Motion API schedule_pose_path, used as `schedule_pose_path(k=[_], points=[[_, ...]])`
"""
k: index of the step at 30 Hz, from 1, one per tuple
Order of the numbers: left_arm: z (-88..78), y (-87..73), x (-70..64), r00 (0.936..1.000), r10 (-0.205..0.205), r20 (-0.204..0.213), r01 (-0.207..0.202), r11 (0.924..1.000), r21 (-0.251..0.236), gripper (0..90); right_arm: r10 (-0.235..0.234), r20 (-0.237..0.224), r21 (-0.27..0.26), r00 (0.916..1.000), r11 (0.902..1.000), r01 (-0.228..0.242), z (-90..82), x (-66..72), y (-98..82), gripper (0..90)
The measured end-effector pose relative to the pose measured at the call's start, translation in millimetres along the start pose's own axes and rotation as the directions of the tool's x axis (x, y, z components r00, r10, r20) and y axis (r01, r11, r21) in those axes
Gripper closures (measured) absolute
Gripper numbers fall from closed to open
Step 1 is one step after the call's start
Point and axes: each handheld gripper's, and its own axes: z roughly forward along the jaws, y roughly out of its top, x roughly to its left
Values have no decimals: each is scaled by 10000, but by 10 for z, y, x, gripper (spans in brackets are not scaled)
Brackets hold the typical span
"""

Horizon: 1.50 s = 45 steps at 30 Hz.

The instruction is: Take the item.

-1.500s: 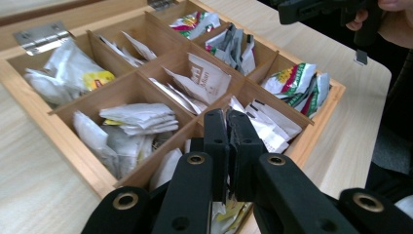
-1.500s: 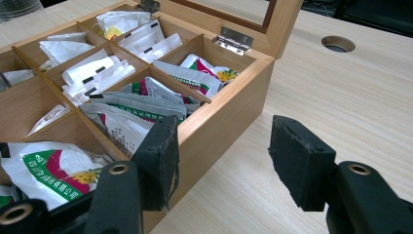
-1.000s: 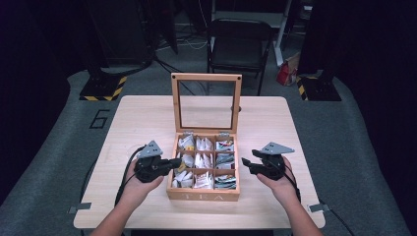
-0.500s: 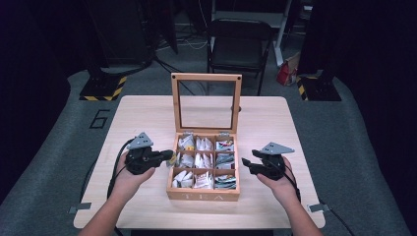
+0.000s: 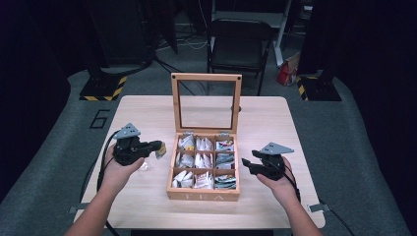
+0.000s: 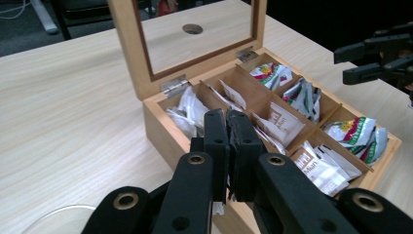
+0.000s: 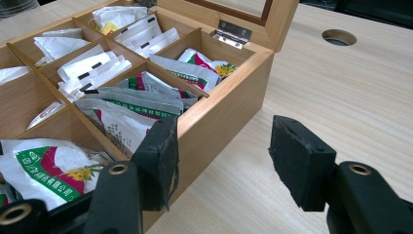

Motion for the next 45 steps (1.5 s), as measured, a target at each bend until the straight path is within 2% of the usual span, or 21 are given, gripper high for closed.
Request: schedule_pose_path(k=[14, 24, 30, 45], points=[[-182, 82, 294, 9965, -484, -687, 468, 9986, -239, 884, -78, -2, 59, 10000, 10000, 78, 10, 6, -4, 434], [-188, -75, 480, 9893, -954, -1101, 940, 9954, -177, 883, -108, -1, 80, 9999, 9999, 108, 19, 9, -7, 434], [-182, -146, 527, 9856, -1105, -1283, 1087, 9939, -207, 883, -87, 10, 79, 10000, 9999, 87, 16, 11, -8, 434], [-141, -365, 637, 9782, -1334, -1592, 1360, 9907, 60, 883, -71, 4, 132, 10000, 9999, 71, 17, 11, -13, 434]])
